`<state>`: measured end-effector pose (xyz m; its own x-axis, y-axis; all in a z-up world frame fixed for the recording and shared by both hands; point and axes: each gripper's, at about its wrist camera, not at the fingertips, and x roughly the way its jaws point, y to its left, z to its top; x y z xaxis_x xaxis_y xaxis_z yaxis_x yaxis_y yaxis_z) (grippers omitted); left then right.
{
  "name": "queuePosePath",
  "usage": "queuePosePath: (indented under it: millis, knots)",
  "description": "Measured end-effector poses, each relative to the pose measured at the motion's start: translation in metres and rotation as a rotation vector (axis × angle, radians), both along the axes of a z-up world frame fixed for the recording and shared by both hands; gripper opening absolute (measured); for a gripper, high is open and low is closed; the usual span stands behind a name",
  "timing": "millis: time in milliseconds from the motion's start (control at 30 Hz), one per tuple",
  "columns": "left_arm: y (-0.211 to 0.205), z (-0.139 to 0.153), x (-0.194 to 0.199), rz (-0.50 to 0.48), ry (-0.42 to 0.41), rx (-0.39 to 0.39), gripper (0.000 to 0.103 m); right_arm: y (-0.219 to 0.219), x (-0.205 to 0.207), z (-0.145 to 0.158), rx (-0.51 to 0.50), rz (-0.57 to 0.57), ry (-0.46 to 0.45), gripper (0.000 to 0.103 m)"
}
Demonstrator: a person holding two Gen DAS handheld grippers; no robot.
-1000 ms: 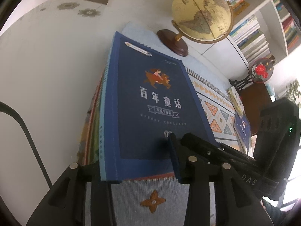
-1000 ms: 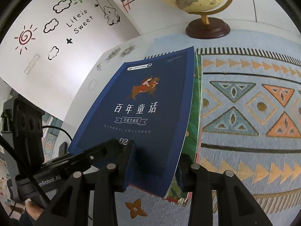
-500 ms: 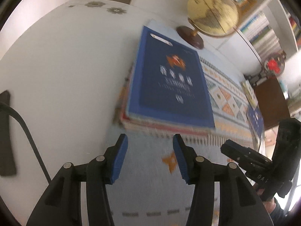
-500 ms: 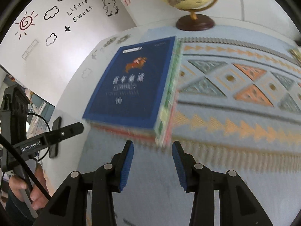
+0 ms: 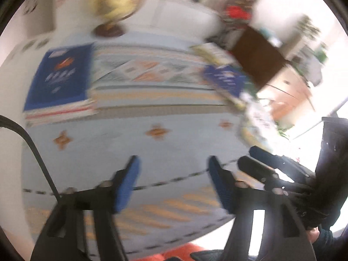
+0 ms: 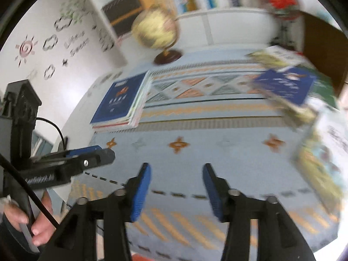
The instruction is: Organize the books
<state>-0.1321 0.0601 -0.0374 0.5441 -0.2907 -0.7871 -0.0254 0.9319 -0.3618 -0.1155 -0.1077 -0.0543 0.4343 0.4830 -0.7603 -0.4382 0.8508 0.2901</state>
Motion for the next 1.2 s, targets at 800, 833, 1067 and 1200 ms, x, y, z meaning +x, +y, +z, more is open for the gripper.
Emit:
queuePosePath:
  millis: [800, 833, 1067, 1200]
  knots:
    - [-0.138, 0.048, 0.162, -0.220, -0.258, 0.251, 0.102, -0.198, 0.071, 0.014, 0.002, -0.399, 0.019, 0.063]
    - [-0.132, 0.045, 0.182, -0.236, -0.249, 0.246, 0.102, -0.196, 0.083, 0.013, 0.000, -0.403, 0.024, 0.063]
    - [-0.106, 0.012, 0.291, -0.261, -0.159, 0.220, 0.102, -0.177, 0.191, 0.010, 0.008, -0.421, 0.068, 0.063]
    - [-0.099, -0.011, 0.347, -0.254, -0.115, 0.204, 0.102, -0.169, 0.251, -0.003, 0.016, -0.439, 0.106, 0.063]
